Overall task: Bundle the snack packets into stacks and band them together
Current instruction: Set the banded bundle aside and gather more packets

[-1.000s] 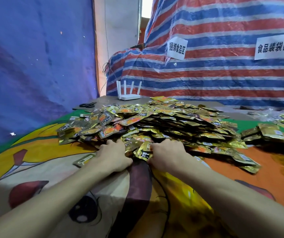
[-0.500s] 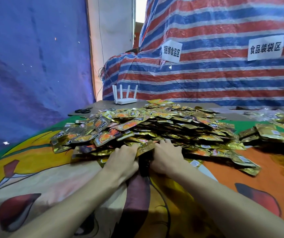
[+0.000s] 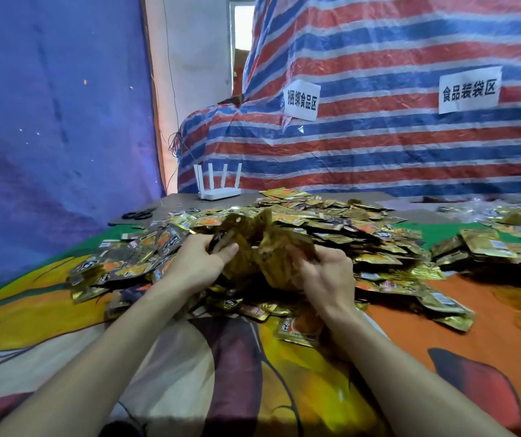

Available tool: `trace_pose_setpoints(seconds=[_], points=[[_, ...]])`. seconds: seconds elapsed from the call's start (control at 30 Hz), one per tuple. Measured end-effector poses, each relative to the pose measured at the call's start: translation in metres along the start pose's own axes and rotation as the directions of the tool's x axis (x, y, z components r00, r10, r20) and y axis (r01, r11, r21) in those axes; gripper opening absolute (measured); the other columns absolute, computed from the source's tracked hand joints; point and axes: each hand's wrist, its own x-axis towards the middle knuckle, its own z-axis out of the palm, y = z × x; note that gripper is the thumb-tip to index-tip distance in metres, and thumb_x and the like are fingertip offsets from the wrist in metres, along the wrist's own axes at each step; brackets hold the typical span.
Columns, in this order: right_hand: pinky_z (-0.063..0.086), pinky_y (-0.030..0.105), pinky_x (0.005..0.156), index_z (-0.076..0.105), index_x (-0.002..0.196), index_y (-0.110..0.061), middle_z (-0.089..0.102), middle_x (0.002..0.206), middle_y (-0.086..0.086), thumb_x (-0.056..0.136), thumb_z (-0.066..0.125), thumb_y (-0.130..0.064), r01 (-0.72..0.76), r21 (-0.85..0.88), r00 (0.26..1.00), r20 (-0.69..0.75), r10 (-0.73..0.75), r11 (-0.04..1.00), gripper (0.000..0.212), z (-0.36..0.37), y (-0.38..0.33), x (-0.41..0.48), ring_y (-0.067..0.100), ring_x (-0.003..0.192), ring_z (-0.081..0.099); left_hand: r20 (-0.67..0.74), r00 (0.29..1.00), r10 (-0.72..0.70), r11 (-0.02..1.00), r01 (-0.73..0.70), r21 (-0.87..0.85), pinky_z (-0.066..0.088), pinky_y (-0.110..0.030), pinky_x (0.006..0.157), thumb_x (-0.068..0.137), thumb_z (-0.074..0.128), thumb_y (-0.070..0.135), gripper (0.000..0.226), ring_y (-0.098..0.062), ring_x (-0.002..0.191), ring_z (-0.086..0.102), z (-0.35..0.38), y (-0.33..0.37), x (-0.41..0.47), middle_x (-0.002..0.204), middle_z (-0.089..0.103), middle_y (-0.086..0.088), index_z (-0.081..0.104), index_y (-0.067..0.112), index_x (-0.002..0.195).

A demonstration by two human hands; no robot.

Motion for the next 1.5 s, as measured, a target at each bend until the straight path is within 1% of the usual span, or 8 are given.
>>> trace_pose_setpoints(seconds=[0.4, 0.6, 0.77, 0.87, 1.0, 1.13, 1.3, 1.5], points=[[0.060, 0.048, 0.076, 0.069, 0.097, -0.021, 0.072, 0.088, -0.002, 0.102, 0.058, -0.032, -0.085, 0.408, 0.940, -0.270, 0.209, 0.909, 0.017, -0.010, 0.001, 0.014, 0.021, 0.082, 0.070, -0.228, 0.970, -0.081, 0.878, -0.039, -0.477, 0.042, -0.025, 0.060, 0.096, 0.065, 0.036, 0.028, -0.004, 0.074, 0.060, 0.045, 0.020, 0.022, 0.085, 0.066, 0.005, 0.067, 0.009, 0.104], [0.058, 0.053, 0.084, 0.070, 0.101, -0.023, 0.075, 0.093, -0.001, 0.100, 0.062, -0.034, -0.026, 0.455, 0.943, -0.284, 0.173, 0.890, 0.014, -0.003, -0.002, 0.013, 0.024, 0.089, 0.071, 0.031, 0.991, -0.131, 0.729, 0.118, -0.674, 0.033, -0.038, 0.102, 0.091, 0.063, 0.010, 0.014, -0.008, 0.101, 0.056, 0.074, 0.020, 0.021, 0.101, 0.064, 0.016, 0.073, 0.007, 0.101], [0.059, 0.050, 0.082, 0.069, 0.097, -0.028, 0.074, 0.092, -0.004, 0.100, 0.063, -0.030, 0.015, 0.448, 0.959, -0.258, 0.113, 0.894, 0.007, 0.002, 0.002, 0.010, 0.022, 0.086, 0.071, 0.309, 0.951, 0.003, 0.573, 0.251, -0.780, 0.056, -0.038, 0.082, 0.083, 0.056, 0.011, 0.032, -0.021, 0.091, 0.072, 0.080, 0.023, 0.007, 0.088, 0.076, 0.005, 0.080, 0.027, 0.070], [0.059, 0.039, 0.082, 0.067, 0.096, -0.027, 0.072, 0.091, -0.009, 0.101, 0.062, -0.028, 0.016, 0.436, 0.956, -0.270, 0.115, 0.900, 0.007, 0.005, 0.002, 0.010, 0.007, 0.084, 0.068, 0.459, 0.879, 0.126, 0.475, 0.353, -0.806, 0.054, -0.049, 0.092, 0.077, 0.053, 0.018, 0.032, -0.031, 0.097, 0.070, 0.081, 0.022, 0.000, 0.106, 0.074, -0.015, 0.081, 0.013, 0.092], [0.057, 0.035, 0.079, 0.067, 0.099, -0.027, 0.071, 0.091, -0.010, 0.101, 0.061, -0.030, 0.016, 0.425, 0.947, -0.297, 0.123, 0.905, 0.007, 0.008, -0.001, 0.008, 0.000, 0.082, 0.066, 0.451, 0.891, 0.054, 0.373, 0.400, -0.837, 0.049, -0.060, 0.097, 0.066, 0.058, 0.009, 0.077, -0.043, 0.108, 0.060, 0.081, 0.022, -0.002, 0.139, 0.052, -0.034, 0.044, 0.001, 0.141], [0.055, 0.043, 0.095, 0.065, 0.121, -0.015, 0.072, 0.110, 0.001, 0.101, 0.060, -0.036, 0.033, 0.451, 0.952, -0.285, 0.109, 0.892, 0.029, 0.012, -0.009, 0.002, 0.015, 0.103, 0.068, 0.303, 0.950, -0.082, 0.468, 0.305, -0.829, 0.056, -0.048, 0.081, 0.081, 0.064, 0.010, 0.056, -0.041, 0.113, 0.065, 0.086, 0.021, -0.002, 0.124, 0.066, -0.027, 0.055, 0.001, 0.136], [0.059, 0.027, 0.073, 0.063, 0.107, -0.027, 0.074, 0.095, 0.001, 0.101, 0.062, -0.024, 0.080, 0.567, 0.995, -0.091, -0.035, 0.820, 0.008, 0.017, -0.015, -0.007, 0.015, 0.090, 0.073, 0.360, 0.931, 0.057, 0.505, 0.284, -0.815, 0.056, -0.038, 0.080, 0.089, 0.060, 0.031, 0.027, -0.027, 0.095, 0.070, 0.089, 0.020, 0.001, 0.102, 0.073, -0.013, 0.078, 0.013, 0.097], [0.058, 0.049, 0.094, 0.059, 0.120, -0.022, 0.073, 0.110, 0.009, 0.086, 0.059, -0.042, -0.211, 0.743, 0.976, 0.201, 0.089, 0.635, 0.039, 0.015, -0.021, -0.007, 0.025, 0.105, 0.072, 0.204, 0.979, 0.012, 0.714, 0.134, -0.687, 0.057, -0.050, 0.093, 0.069, 0.078, 0.051, 0.080, -0.030, 0.103, 0.071, 0.095, 0.020, 0.005, 0.119, 0.069, -0.021, 0.056, 0.005, 0.130]])
